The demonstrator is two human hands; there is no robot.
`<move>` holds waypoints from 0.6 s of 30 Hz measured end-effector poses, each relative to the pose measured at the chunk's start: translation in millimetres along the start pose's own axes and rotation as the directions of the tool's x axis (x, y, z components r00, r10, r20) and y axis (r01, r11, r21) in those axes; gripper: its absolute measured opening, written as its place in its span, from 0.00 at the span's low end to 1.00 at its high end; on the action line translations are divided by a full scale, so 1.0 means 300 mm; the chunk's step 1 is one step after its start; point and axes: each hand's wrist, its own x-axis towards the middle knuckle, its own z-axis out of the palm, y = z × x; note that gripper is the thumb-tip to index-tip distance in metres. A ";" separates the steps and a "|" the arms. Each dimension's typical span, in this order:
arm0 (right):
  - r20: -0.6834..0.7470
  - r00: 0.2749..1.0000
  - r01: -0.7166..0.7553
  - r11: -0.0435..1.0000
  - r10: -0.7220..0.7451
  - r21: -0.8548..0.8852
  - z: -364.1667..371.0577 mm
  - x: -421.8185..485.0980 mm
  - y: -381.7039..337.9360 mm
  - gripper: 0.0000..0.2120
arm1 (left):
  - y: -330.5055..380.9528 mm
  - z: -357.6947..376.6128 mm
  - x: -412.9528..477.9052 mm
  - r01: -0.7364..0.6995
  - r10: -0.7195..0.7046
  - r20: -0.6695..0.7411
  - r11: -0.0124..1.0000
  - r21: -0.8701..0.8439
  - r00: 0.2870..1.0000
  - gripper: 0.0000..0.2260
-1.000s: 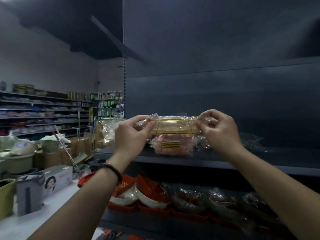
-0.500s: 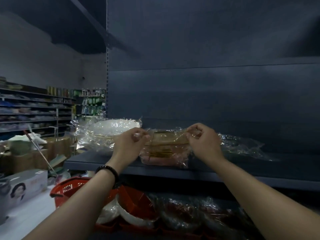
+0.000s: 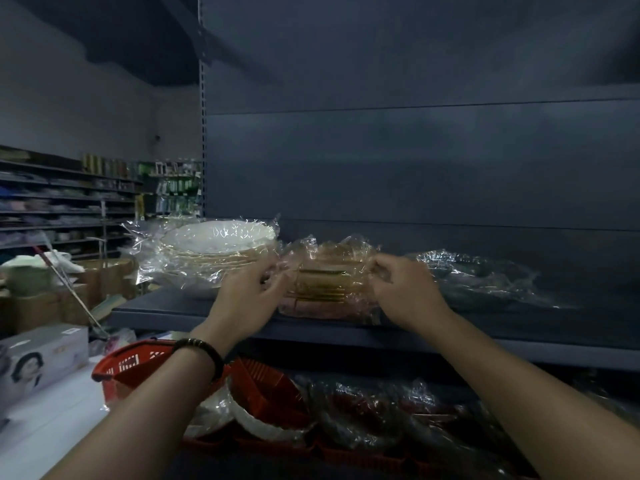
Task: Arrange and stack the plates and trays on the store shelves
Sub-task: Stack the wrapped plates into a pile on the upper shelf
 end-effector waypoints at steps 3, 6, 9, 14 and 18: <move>0.090 0.996 0.019 1.000 -0.017 -0.012 0.003 -0.028 0.014 0.11 | -0.010 0.019 -0.030 -0.019 0.015 0.053 0.996 0.084 0.998 0.21; 0.170 0.985 0.036 0.999 -0.032 -0.025 0.005 -0.046 0.031 0.12 | -0.006 0.035 -0.047 0.029 -0.039 0.082 0.992 0.125 0.996 0.26; 0.265 0.964 -0.004 1.000 0.002 0.008 -0.020 -0.030 0.043 0.13 | 0.017 0.025 -0.056 0.060 -0.073 0.113 0.992 0.113 0.991 0.29; 0.286 0.957 0.035 0.998 -0.051 0.059 -0.083 -0.089 0.054 0.24 | 0.069 0.013 -0.122 0.043 -0.042 -0.016 0.998 0.055 0.999 0.24; 0.050 0.993 0.102 0.991 -0.107 0.090 -0.113 -0.220 0.117 0.19 | 0.151 0.086 -0.286 -0.077 0.082 -0.372 0.997 0.027 0.925 0.19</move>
